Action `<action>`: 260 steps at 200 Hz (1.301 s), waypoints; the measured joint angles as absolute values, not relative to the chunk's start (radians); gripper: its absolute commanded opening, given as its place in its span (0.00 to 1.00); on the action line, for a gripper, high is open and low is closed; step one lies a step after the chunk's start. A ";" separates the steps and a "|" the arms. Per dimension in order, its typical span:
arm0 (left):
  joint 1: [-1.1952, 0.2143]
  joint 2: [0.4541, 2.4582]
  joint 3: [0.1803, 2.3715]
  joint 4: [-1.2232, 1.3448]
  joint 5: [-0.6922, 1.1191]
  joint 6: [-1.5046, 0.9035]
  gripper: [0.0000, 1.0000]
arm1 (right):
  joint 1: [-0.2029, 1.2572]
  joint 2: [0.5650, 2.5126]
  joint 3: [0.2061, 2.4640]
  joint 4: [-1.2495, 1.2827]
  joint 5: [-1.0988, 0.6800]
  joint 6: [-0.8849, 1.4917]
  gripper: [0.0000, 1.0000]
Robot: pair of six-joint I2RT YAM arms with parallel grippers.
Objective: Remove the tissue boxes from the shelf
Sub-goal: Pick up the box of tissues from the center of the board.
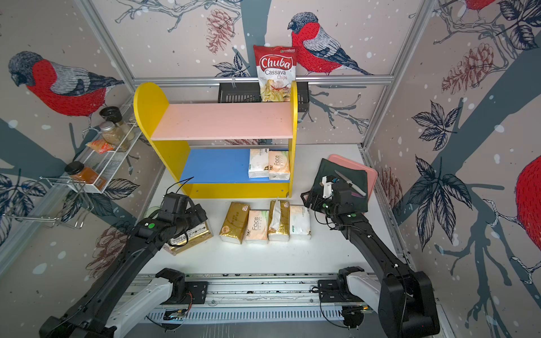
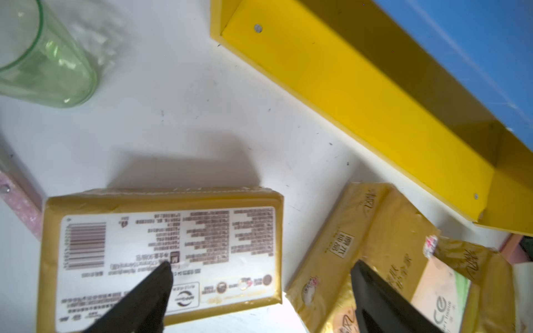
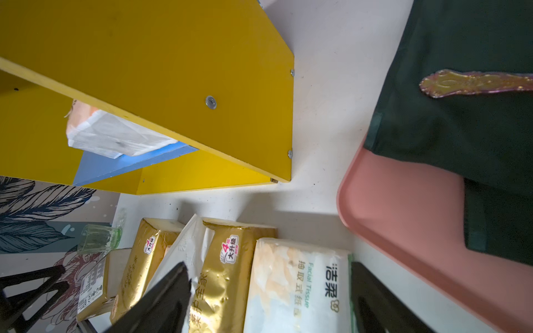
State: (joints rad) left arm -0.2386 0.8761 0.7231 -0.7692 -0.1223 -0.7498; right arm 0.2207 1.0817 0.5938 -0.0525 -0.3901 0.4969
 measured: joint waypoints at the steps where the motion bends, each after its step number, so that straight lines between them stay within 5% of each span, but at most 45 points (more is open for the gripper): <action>1: -0.236 0.878 0.723 -0.770 -0.120 -0.750 0.96 | 0.221 1.082 0.595 -0.052 -0.390 0.496 0.88; 62: -0.212 0.965 0.634 -0.693 0.006 -0.739 0.96 | 0.221 1.129 0.659 -0.046 -0.413 0.474 0.88; 164: -0.317 1.200 0.739 -0.738 -0.107 -0.715 0.84 | 0.220 1.163 0.680 -0.031 -0.419 0.471 0.88; 203: -0.322 1.217 0.754 -0.778 -0.136 -0.705 0.42 | 0.219 1.176 0.696 -0.027 -0.421 0.470 0.88; 252: -0.325 1.243 0.754 -0.746 -0.113 -0.699 0.00 | 0.215 1.161 0.696 -0.026 -0.423 0.470 0.88; 260: -0.325 1.238 0.762 -0.752 -0.113 -0.700 0.00 | 0.215 1.156 0.696 -0.027 -0.423 0.469 0.88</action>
State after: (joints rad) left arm -0.3248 1.2381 0.7624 -0.7525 -0.1127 -0.6998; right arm 0.2150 1.1564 0.6964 -0.0265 -0.4232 0.4694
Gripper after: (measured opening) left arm 0.049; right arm 0.878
